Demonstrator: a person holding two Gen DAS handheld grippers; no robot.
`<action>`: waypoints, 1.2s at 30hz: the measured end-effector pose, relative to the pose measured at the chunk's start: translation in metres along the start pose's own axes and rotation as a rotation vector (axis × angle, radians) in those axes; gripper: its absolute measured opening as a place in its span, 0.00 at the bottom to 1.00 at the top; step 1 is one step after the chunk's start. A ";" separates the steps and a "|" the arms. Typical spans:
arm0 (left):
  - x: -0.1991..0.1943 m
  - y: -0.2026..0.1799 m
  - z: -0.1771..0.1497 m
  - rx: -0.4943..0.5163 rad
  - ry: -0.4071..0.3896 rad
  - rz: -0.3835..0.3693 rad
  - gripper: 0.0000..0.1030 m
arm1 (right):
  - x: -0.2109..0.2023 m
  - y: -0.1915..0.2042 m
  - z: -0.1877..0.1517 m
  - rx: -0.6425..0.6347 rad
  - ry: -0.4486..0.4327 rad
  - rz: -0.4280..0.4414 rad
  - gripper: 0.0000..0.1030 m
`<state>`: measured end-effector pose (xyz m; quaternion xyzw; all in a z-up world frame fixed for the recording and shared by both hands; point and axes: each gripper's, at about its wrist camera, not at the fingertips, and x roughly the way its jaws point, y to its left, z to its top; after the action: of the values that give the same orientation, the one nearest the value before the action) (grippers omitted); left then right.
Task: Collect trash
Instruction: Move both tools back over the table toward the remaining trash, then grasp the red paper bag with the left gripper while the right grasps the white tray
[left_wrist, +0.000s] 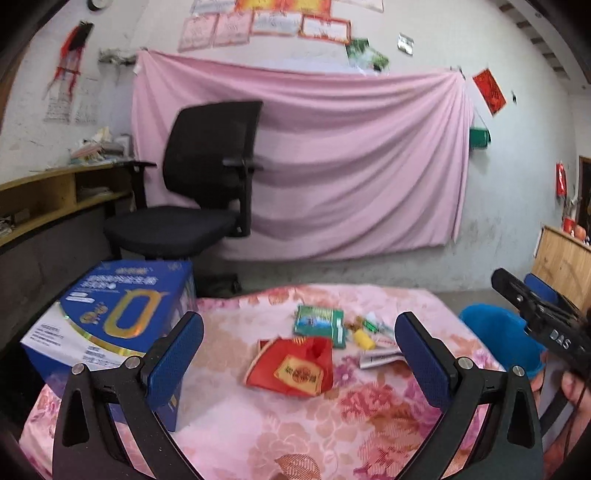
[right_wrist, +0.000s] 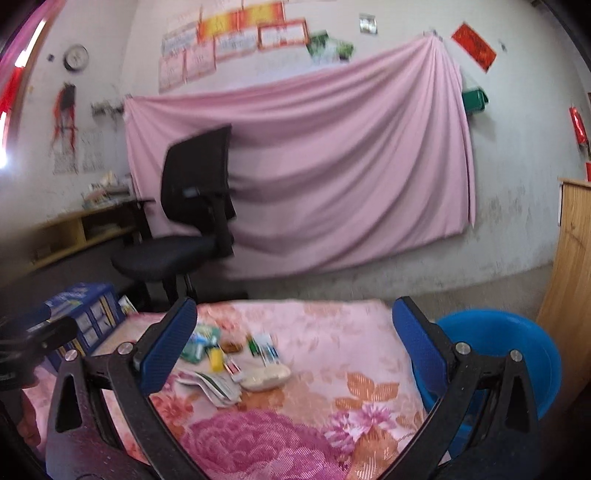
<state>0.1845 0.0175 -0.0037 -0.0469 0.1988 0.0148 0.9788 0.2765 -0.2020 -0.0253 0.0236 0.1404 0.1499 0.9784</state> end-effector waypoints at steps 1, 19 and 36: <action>0.004 0.002 0.001 -0.003 0.028 -0.014 0.99 | 0.009 -0.001 -0.002 0.000 0.041 -0.005 1.00; 0.081 0.020 -0.003 -0.161 0.353 -0.086 0.97 | 0.114 0.010 -0.032 -0.001 0.533 0.116 1.00; 0.091 0.039 -0.015 -0.283 0.440 -0.128 0.67 | 0.131 0.018 -0.046 -0.011 0.666 0.193 0.79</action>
<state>0.2606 0.0561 -0.0564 -0.1979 0.3992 -0.0299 0.8948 0.3785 -0.1455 -0.1028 -0.0189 0.4484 0.2418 0.8603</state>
